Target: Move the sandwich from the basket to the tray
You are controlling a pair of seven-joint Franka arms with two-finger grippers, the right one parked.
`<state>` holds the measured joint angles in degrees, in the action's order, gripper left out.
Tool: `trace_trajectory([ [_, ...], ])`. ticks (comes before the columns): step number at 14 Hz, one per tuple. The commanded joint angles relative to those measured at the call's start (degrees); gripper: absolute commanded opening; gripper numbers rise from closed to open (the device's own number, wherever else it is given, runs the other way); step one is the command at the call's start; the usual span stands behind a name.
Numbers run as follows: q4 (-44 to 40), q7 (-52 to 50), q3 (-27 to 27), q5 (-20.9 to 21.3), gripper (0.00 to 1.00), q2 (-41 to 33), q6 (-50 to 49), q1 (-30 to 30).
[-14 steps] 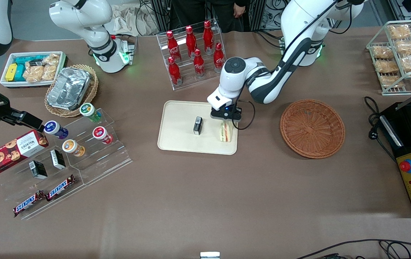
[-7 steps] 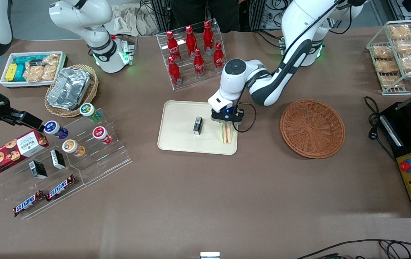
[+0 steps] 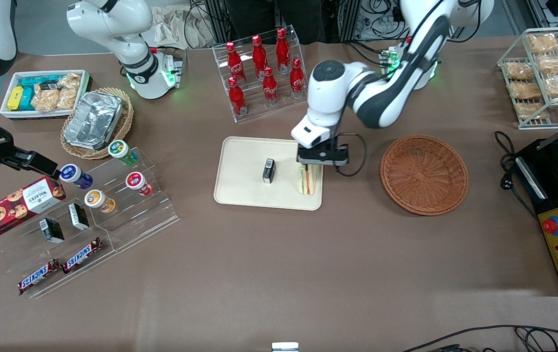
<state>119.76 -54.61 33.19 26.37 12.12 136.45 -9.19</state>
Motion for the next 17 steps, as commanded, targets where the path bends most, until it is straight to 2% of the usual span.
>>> trace_trajectory([
  [1, 0.13, 12.37, 9.75, -7.36, 1.00, -4.02, -7.48, 13.89],
  [2, -0.31, 15.90, 12.57, -9.39, 1.00, -5.17, -10.30, 18.03],
  [4, -2.15, 18.30, 15.84, -10.38, 1.00, -6.67, -14.52, 22.97],
  [8, -5.68, 20.49, 16.29, -11.07, 1.00, -11.75, -24.53, 28.51],
  [10, -7.07, 29.95, 14.46, -15.80, 1.00, -16.23, -30.42, 29.41],
  [11, -7.35, 33.13, 10.18, -18.00, 1.00, -18.60, -32.97, 28.36],
  [14, -6.56, 42.97, -5.71, -23.98, 1.00, -25.38, -34.32, 20.03],
  [17, -4.98, 49.41, -20.85, -27.68, 1.00, -29.61, -35.46, 10.54],
])
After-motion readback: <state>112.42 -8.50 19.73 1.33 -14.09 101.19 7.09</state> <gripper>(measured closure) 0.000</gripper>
